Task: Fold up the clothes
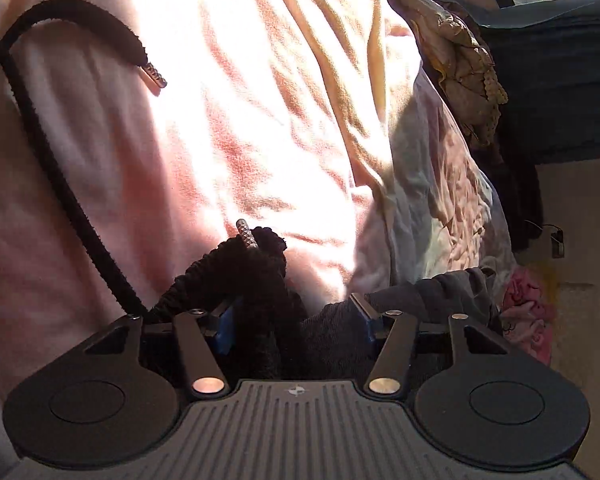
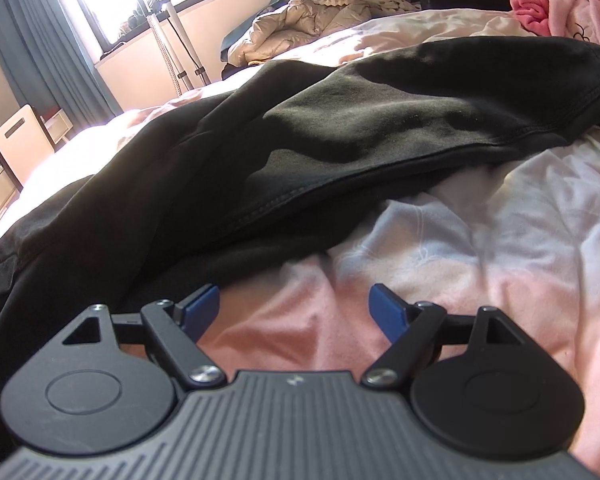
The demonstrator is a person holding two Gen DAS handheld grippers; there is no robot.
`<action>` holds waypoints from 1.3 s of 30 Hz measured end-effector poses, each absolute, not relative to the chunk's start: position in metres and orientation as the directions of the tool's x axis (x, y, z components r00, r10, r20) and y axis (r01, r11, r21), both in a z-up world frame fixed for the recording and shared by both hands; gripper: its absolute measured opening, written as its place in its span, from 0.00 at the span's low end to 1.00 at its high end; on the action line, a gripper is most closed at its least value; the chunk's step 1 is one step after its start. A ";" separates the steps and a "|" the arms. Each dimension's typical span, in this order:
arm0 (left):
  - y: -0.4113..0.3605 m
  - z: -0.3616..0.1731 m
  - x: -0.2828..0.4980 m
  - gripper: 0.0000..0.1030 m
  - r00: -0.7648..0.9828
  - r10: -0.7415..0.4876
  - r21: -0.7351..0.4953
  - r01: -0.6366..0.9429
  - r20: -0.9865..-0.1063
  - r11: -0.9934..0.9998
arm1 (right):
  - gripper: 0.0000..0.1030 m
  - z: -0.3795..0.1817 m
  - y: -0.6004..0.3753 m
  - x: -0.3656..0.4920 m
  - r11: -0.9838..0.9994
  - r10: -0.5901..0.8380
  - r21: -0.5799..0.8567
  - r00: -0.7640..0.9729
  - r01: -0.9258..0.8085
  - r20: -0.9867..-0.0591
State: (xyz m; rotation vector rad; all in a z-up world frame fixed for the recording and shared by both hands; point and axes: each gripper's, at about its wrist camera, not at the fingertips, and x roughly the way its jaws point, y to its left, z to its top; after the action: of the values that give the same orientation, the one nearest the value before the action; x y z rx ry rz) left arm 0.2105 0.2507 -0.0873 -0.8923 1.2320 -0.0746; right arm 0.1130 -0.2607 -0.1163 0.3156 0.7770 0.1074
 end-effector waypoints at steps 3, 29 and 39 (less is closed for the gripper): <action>0.240 -0.102 0.225 0.55 0.319 -0.486 -0.581 -0.408 -0.814 0.704 | 0.80 -0.119 -0.262 0.115 0.948 0.207 0.318 0.707 0.027 -0.676; 0.206 0.053 0.220 0.09 0.755 -0.286 -0.574 -0.144 -0.590 0.806 | 0.82 -0.127 -0.249 0.123 0.968 0.184 0.252 0.701 -0.006 -0.689; 0.239 0.102 0.312 0.09 0.821 -0.082 -0.515 -0.273 -0.564 0.813 | 0.82 -0.130 -0.247 0.131 0.966 0.190 0.258 0.708 -0.011 -0.680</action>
State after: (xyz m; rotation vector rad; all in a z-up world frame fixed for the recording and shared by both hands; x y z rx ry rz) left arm 0.3115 0.2388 0.1016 -0.6228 0.6077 0.1086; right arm 0.1313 -0.2472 -0.1298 0.2428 0.7774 0.1128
